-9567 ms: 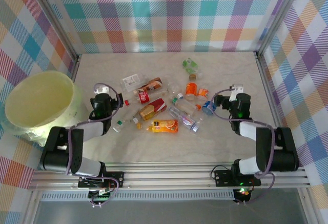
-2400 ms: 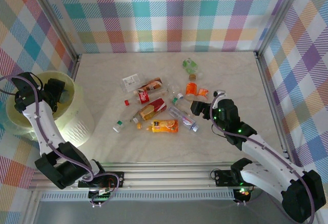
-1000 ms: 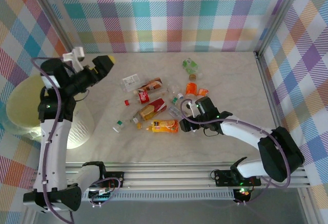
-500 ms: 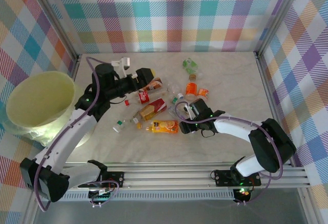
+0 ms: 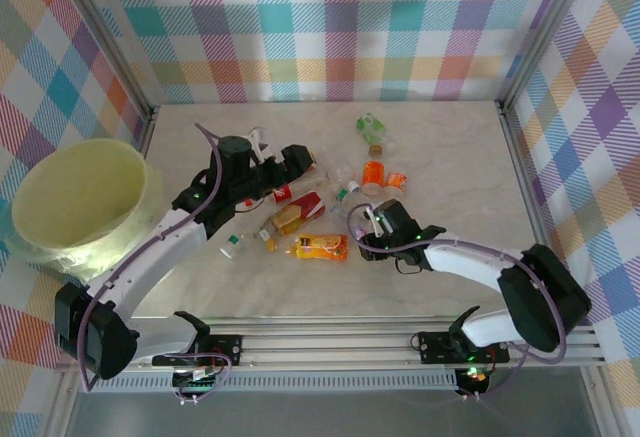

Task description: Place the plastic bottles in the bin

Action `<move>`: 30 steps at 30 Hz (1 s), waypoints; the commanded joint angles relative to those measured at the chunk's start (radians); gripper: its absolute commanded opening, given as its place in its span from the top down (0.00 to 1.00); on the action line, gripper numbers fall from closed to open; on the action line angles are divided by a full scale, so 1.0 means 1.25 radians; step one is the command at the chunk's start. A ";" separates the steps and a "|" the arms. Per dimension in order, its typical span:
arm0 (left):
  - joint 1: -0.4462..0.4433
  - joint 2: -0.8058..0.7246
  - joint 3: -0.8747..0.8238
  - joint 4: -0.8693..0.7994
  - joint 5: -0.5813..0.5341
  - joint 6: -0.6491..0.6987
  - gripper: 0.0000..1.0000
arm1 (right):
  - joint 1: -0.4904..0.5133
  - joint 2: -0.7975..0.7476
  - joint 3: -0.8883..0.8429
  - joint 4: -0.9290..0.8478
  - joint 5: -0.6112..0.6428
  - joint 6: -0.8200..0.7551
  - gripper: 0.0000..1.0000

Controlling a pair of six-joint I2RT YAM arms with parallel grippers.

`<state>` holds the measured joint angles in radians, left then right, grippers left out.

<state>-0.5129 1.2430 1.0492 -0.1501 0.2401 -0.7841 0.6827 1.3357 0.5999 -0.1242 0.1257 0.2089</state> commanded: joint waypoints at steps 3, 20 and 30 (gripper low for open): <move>-0.012 0.038 0.007 0.057 0.020 -0.011 0.00 | 0.006 -0.128 -0.013 0.052 0.005 0.030 0.61; -0.136 0.144 0.095 0.046 -0.045 0.112 0.00 | 0.006 -0.165 -0.002 0.311 -0.195 0.408 0.60; -0.136 0.188 0.148 -0.042 -0.011 0.112 0.05 | 0.007 -0.133 0.024 0.353 -0.345 0.329 0.58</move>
<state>-0.6739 1.4551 1.1942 -0.1680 0.2005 -0.6537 0.6853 1.1526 0.5957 0.2573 -0.2173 0.6624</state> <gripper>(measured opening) 0.954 0.502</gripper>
